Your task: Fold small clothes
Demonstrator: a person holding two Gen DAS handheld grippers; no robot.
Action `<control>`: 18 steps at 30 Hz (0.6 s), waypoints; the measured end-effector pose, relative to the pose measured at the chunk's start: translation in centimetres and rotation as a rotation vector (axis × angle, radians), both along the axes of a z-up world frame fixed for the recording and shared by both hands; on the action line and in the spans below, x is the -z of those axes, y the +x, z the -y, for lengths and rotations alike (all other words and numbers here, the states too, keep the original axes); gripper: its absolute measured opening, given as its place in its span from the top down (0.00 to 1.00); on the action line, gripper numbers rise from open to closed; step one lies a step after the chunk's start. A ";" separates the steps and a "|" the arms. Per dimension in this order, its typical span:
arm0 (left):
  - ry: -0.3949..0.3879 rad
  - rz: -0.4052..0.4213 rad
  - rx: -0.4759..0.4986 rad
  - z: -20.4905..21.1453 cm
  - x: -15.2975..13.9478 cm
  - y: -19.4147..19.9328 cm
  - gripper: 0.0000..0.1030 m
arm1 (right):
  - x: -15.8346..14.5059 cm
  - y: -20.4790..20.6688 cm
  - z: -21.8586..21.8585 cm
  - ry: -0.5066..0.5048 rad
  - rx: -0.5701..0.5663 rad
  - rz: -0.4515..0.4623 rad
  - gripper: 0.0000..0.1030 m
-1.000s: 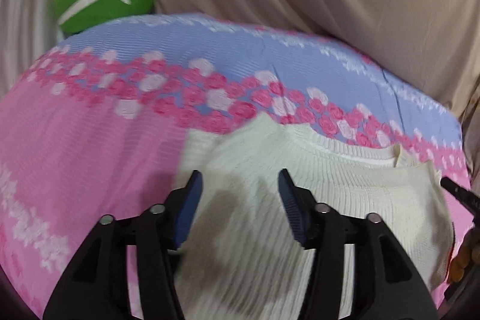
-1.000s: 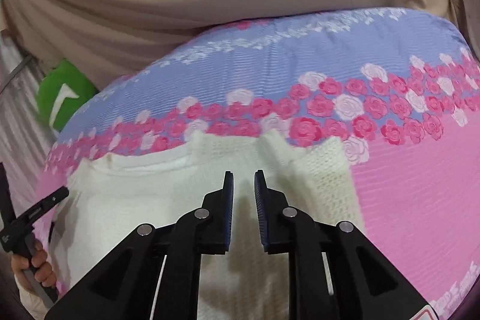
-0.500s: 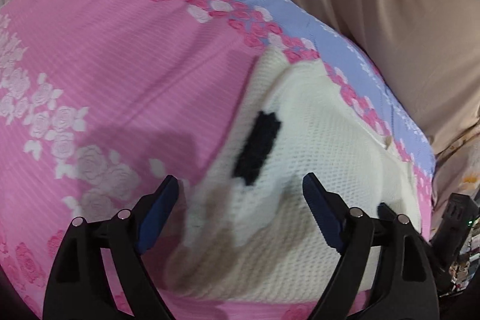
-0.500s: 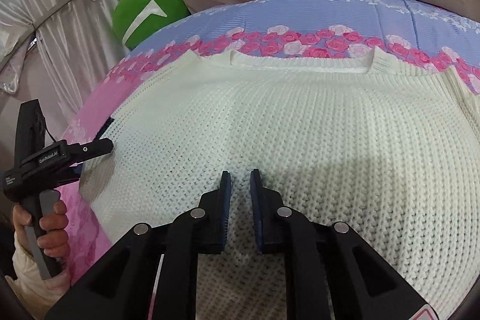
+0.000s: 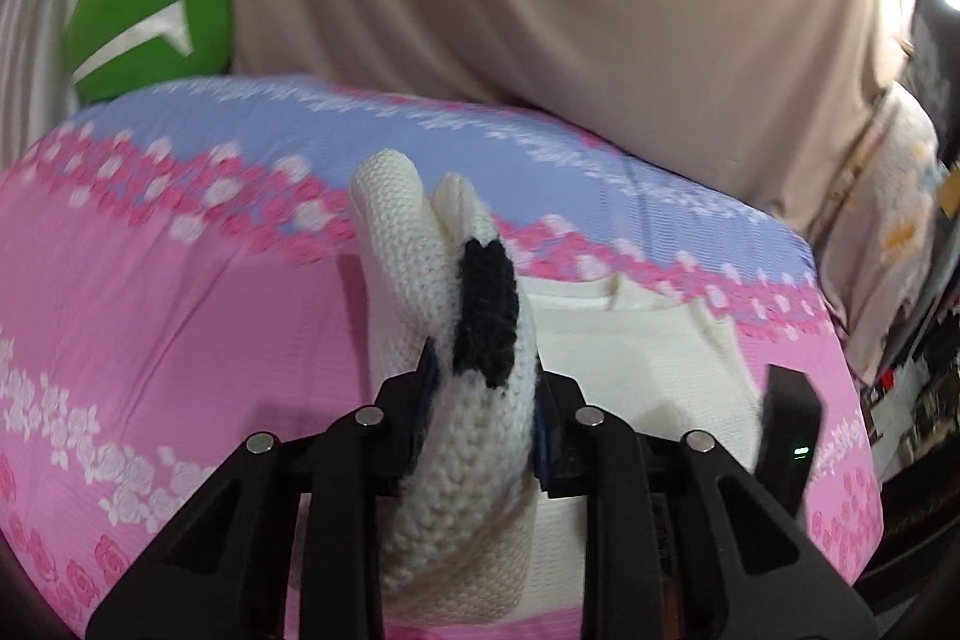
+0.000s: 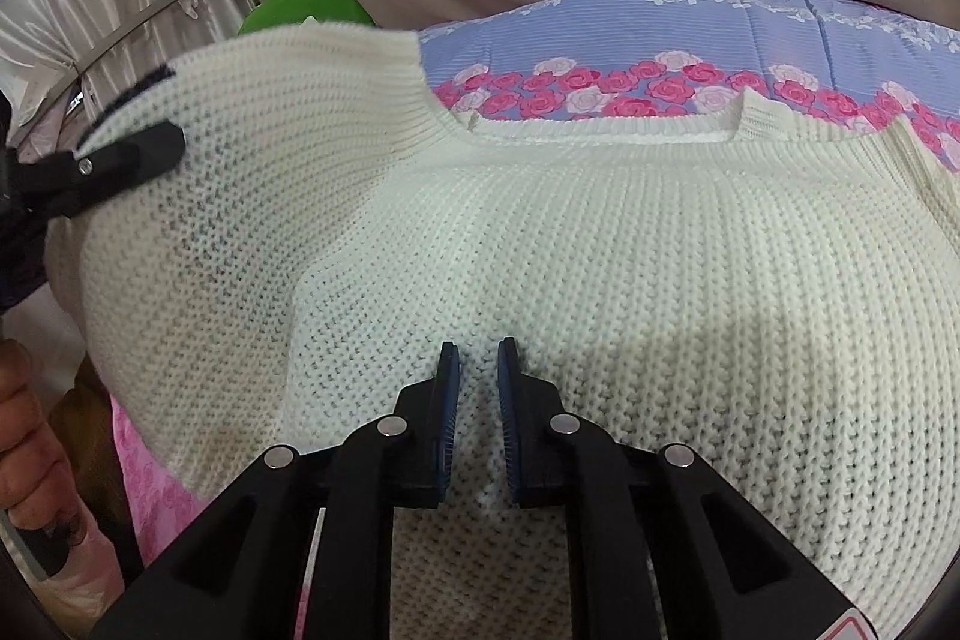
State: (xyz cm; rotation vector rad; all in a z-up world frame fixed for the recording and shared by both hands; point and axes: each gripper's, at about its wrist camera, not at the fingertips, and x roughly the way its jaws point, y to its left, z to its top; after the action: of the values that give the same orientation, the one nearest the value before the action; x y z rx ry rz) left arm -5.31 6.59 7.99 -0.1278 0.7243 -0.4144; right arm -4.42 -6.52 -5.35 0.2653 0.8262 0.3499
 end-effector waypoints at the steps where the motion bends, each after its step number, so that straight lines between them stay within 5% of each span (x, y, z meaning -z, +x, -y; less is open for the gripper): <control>1: 0.005 0.004 0.016 0.8 -0.2 -0.1 0.76 | 0.0 0.0 0.0 0.001 -0.001 0.000 0.90; 10: 0.040 -0.021 0.061 5.1 0.2 0.0 0.76 | -0.9 -0.7 0.9 0.022 0.013 -0.003 0.88; 18: 0.095 -0.028 0.186 11.4 1.0 -0.6 0.76 | -3.9 -7.6 10.3 0.038 0.236 0.063 0.76</control>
State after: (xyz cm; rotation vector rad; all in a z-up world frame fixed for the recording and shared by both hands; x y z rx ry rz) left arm -5.92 -4.83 6.99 0.0234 0.7851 -0.5558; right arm -12.03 -16.84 -1.45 0.3812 0.7181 0.1524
